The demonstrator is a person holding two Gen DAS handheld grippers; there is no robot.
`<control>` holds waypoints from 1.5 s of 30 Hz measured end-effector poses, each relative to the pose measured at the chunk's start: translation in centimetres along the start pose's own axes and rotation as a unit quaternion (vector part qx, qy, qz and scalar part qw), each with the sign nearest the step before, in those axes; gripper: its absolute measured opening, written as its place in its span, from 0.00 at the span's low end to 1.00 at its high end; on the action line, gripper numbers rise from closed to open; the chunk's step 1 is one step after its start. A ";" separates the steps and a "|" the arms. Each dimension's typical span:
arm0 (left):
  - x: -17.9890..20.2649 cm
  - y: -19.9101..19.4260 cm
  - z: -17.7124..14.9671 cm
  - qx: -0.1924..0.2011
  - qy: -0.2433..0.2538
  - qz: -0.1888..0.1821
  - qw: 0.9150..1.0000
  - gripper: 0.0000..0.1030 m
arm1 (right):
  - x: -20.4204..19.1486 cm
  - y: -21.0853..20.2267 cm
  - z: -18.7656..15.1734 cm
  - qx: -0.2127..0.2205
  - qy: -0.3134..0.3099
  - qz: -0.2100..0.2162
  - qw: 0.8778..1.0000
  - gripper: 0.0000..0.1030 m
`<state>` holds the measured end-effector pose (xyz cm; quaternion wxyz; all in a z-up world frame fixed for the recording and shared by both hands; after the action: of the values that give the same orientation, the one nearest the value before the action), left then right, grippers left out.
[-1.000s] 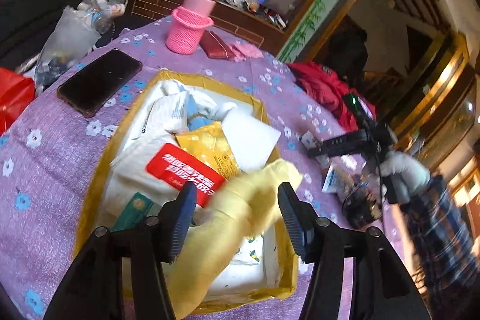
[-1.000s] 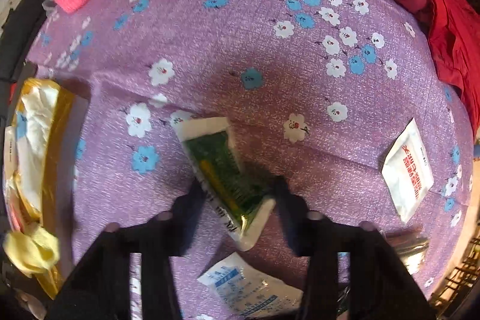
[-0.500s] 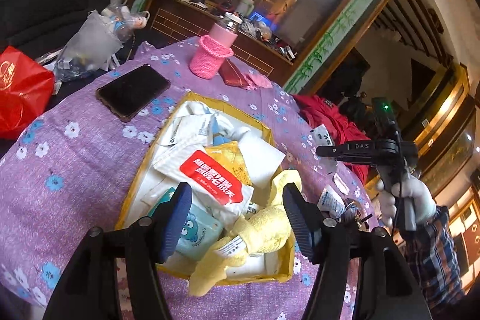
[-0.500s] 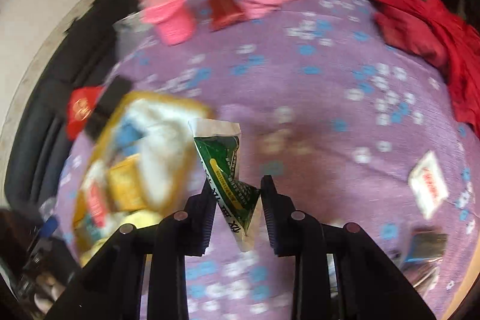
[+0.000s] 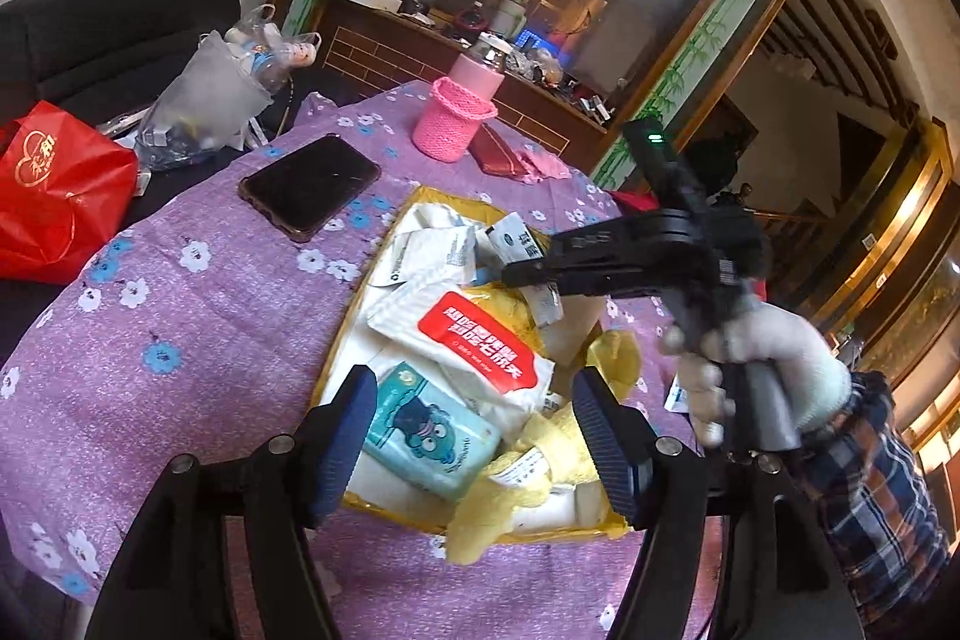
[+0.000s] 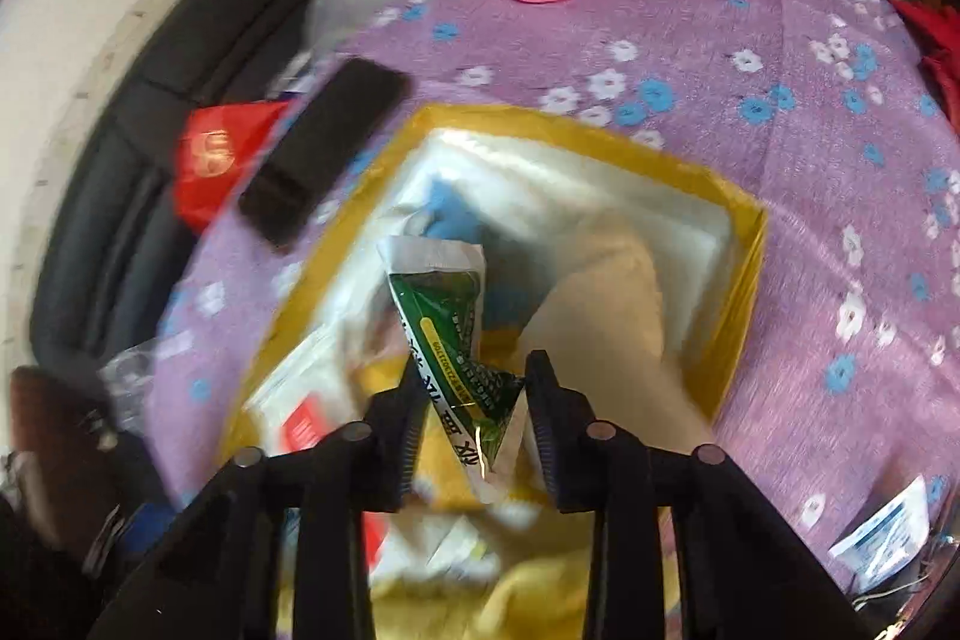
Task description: Organize soft objects
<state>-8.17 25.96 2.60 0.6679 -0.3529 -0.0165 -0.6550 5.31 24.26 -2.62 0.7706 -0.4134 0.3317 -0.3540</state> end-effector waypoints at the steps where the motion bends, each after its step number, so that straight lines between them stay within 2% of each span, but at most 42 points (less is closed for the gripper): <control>1: -0.2 0.0 0.0 -0.001 0.000 0.002 1.000 0.71 | 0.0 0.0 0.5 0.013 -0.003 -0.006 1.000 0.44; 4: -0.4 -0.1 -0.2 -0.005 0.006 0.011 1.000 0.73 | 0.2 -1.0 1.1 0.045 -0.004 -0.020 0.999 0.55; 11: 0.1 0.2 -1.0 -0.017 0.015 0.016 1.000 0.73 | 1.9 -7.0 0.8 0.116 -0.001 -0.009 0.993 0.58; 16: 2.6 0.0 -1.2 -0.015 0.046 0.011 0.999 0.73 | 4.2 -12.5 -2.8 0.163 -0.007 -0.006 0.987 0.59; 19: 4.6 -0.3 -1.4 -0.005 0.087 0.019 0.996 0.77 | 6.9 -15.9 -5.8 0.195 0.011 -0.007 0.981 0.67; 22: 6.7 0.1 -2.0 0.004 0.139 0.044 0.989 0.80 | 9.0 -18.1 -8.5 0.213 0.022 -0.016 0.977 0.68; 26: 9.2 1.5 -3.5 -0.002 0.208 0.080 0.975 0.83 | 12.5 -20.4 -11.9 0.234 0.025 -0.056 0.970 0.68; 30: 11.3 2.6 -5.3 -0.025 0.236 0.080 0.968 0.83 | 15.7 -22.3 -14.7 0.248 0.033 -0.085 0.964 0.70; 32: 12.5 3.2 -6.2 -0.035 0.258 0.085 0.962 0.83 | 17.4 -23.2 -15.7 0.257 0.042 -0.095 0.961 0.71; 38: 15.5 4.6 -8.0 -0.049 0.300 0.088 0.949 0.83 | 22.2 -24.7 -17.8 0.271 0.083 -0.104 0.953 0.72; 45: 18.0 6.5 -9.6 -0.067 0.328 0.088 0.938 0.83 | 26.7 -25.3 -19.5 0.278 0.124 -0.107 0.947 0.72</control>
<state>-4.04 5.01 1.20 0.6659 -0.1620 0.2786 -0.6729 -3.05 -15.80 5.11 0.7656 -0.1689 0.2668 -0.5605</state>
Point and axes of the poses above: each gripper's, at about its wrist camera, not at the fingertips, and y roughly the way its jaws point, x to its right, z to its top, the point moved 10 cm from there along y, roughly the way its jaws point, and after that the axes turned 9 degrees about x, right-handed, at the moved point
